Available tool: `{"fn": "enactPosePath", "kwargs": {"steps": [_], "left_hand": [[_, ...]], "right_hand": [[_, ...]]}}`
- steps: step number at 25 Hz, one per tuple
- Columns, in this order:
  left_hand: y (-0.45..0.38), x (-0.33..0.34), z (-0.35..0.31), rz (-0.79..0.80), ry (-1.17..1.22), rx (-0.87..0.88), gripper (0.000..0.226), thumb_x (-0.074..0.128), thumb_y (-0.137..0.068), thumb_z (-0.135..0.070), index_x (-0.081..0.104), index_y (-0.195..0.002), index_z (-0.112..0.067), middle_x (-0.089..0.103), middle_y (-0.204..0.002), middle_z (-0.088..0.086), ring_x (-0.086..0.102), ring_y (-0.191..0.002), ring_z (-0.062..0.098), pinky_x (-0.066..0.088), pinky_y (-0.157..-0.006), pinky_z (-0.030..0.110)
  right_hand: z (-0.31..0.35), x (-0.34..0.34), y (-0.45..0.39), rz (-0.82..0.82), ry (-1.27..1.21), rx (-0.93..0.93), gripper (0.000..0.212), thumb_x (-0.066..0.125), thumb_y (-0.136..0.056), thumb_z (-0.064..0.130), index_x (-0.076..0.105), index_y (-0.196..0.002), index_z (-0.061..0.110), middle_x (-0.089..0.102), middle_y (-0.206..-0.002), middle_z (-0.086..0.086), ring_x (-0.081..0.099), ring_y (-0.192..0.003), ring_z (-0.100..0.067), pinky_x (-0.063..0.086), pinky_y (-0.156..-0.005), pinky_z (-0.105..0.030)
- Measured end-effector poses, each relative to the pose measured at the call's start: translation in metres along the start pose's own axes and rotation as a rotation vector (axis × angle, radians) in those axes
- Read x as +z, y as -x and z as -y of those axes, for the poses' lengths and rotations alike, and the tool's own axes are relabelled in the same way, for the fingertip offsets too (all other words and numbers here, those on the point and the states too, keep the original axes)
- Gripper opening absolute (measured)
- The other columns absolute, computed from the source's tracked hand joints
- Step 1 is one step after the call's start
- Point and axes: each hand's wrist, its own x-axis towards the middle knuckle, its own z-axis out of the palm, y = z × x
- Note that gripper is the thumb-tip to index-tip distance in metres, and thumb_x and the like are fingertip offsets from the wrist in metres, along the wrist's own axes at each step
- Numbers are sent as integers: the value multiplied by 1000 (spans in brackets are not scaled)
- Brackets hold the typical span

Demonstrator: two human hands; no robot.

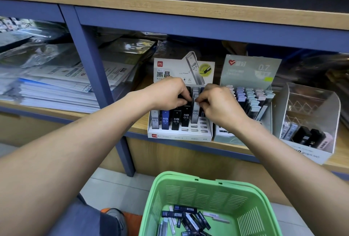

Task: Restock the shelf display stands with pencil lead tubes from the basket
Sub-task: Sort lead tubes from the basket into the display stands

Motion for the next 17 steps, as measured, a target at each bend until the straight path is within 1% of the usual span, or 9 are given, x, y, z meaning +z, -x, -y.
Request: {"fn": "enactPosePath", "kwargs": {"steps": [2, 5, 8, 9, 11, 12, 14, 16, 17], "left_hand": [[2, -2, -5, -8, 6, -7, 27, 68, -93, -18, 76, -118, -24, 73, -121, -6, 65, -114, 15, 48, -100, 30], [9, -6, -17, -87, 36, -32, 27, 65, -93, -16, 76, -118, -20, 75, -116, -3, 67, -108, 16, 51, -96, 29], [23, 0, -41, -216, 97, -38, 26, 59, -93, -10, 75, -112, -15, 75, -107, 1, 67, -99, 16, 51, -87, 29], [30, 8, -51, -248, 136, -22, 26, 57, -91, -8, 75, -109, -14, 75, -102, 1, 66, -94, 16, 49, -82, 27], [48, 40, -74, -240, 226, 3, 23, 54, -89, -8, 72, -103, -14, 71, -89, 0, 63, -84, 17, 44, -73, 28], [57, 61, -85, -189, 261, -2, 21, 53, -89, -9, 69, -101, -15, 70, -86, -1, 63, -82, 19, 44, -71, 30], [73, 107, -101, 6, 274, -33, 19, 51, -89, -12, 65, -101, -16, 71, -89, 3, 64, -85, 25, 50, -74, 34], [83, 156, -108, 255, 201, -60, 21, 52, -88, -12, 65, -104, -14, 72, -94, 8, 65, -91, 29, 53, -78, 39], [86, 178, -108, 373, 150, -69, 22, 53, -87, -9, 66, -105, -12, 72, -97, 10, 65, -93, 30, 54, -81, 41]], "right_hand": [[0, -1, 2, 1, 33, -25, 26, 60, -92, 3, 77, -109, 12, 65, -108, -6, 62, -101, -30, 53, -84, -43], [3, -7, 10, -49, 64, -58, 33, 53, -91, 0, 74, -115, 9, 65, -106, -10, 62, -100, -33, 53, -82, -44], [4, -13, 37, -94, -22, -13, 31, 54, -88, 1, 76, -105, 12, 70, -101, -6, 64, -95, -27, 53, -81, -40], [3, -11, 51, -64, -64, 11, 29, 55, -85, 2, 77, -99, 13, 72, -97, -5, 65, -92, -25, 53, -80, -38], [0, 1, 89, 97, -121, 94, 25, 56, -80, 4, 75, -90, 17, 74, -88, -4, 67, -84, -23, 54, -76, -35], [-3, 11, 109, 213, -134, 147, 24, 55, -79, 4, 72, -85, 19, 73, -83, -4, 68, -78, -22, 55, -72, -35], [-14, 38, 146, 465, -155, 273, 24, 51, -79, 1, 68, -81, 18, 73, -76, -7, 72, -67, -20, 57, -61, -31], [-30, 73, 177, 688, -153, 392, 27, 49, -82, -2, 72, -88, 10, 75, -77, -11, 73, -61, -19, 55, -49, -22], [-38, 91, 190, 768, -145, 443, 27, 49, -85, -4, 73, -94, 6, 74, -77, -10, 73, -61, -19, 54, -48, -21]]}}
